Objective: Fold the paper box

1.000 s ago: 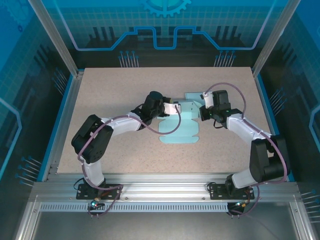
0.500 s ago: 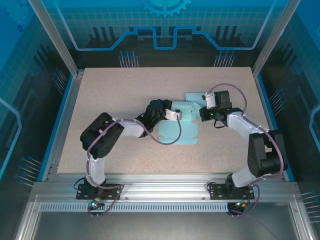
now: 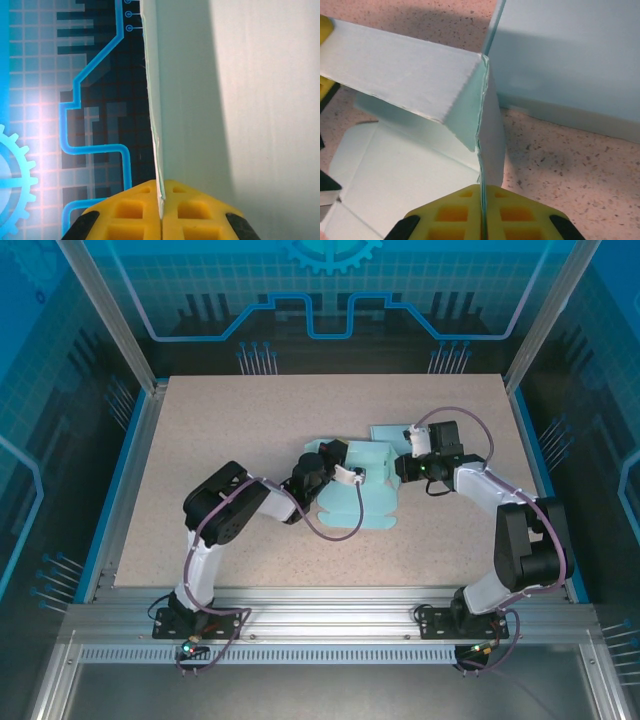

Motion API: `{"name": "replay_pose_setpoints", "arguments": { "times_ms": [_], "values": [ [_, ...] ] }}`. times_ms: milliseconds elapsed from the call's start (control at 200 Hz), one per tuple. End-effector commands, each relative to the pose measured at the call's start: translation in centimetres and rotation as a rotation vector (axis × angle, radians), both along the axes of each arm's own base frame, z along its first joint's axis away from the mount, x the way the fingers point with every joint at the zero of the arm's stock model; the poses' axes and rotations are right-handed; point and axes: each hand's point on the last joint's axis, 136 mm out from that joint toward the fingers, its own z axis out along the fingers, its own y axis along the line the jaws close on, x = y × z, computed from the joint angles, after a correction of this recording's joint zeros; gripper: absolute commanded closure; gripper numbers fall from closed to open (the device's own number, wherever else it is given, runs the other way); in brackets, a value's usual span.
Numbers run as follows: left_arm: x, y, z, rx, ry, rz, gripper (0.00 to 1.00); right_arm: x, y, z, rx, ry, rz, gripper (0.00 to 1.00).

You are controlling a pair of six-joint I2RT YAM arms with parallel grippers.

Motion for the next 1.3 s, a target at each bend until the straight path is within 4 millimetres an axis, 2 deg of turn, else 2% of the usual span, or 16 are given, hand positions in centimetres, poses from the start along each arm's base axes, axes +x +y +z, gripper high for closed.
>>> {"name": "replay_pose_setpoints", "arguments": {
  "times_ms": [0, 130, 465, 685, 710, 865, 1086, 1291],
  "values": [
    [0.1, 1.6, -3.0, 0.093, 0.027, 0.055, 1.00, 0.5, 1.0, 2.2, 0.101, -0.055, 0.016, 0.86],
    [0.1, 1.6, -3.4, 0.100, 0.006, 0.059, 1.00, 0.7, 1.5, 2.2, 0.143, -0.058, 0.015, 0.78],
    [-0.2, 1.2, -3.5, 0.101, -0.073, 0.051, 1.00, 0.9, 3.5, 1.8, 0.260, -0.027, 0.041, 0.74],
    [-0.5, 0.8, -3.2, 0.114, -0.102, 0.039, 1.00, 1.0, 2.7, 1.5, 0.240, -0.015, -0.017, 0.74],
    [-0.5, 0.8, -3.2, 0.116, -0.108, 0.040, 1.00, 0.3, 2.5, 0.6, 0.232, 0.008, -0.026, 0.74],
    [-0.4, 0.7, -3.4, 0.148, -0.151, 0.042, 1.00, -0.5, 1.3, 0.4, 0.189, 0.025, -0.075, 0.74],
    [-0.5, 0.7, -4.6, 0.192, -0.148, 0.038, 1.00, -2.1, 0.4, 1.5, 0.178, 0.015, -0.095, 0.72],
    [-0.5, 0.7, -4.5, 0.195, -0.151, 0.035, 1.00, -3.6, -0.5, 4.4, 0.182, -0.040, -0.098, 0.56]
  ]
}}
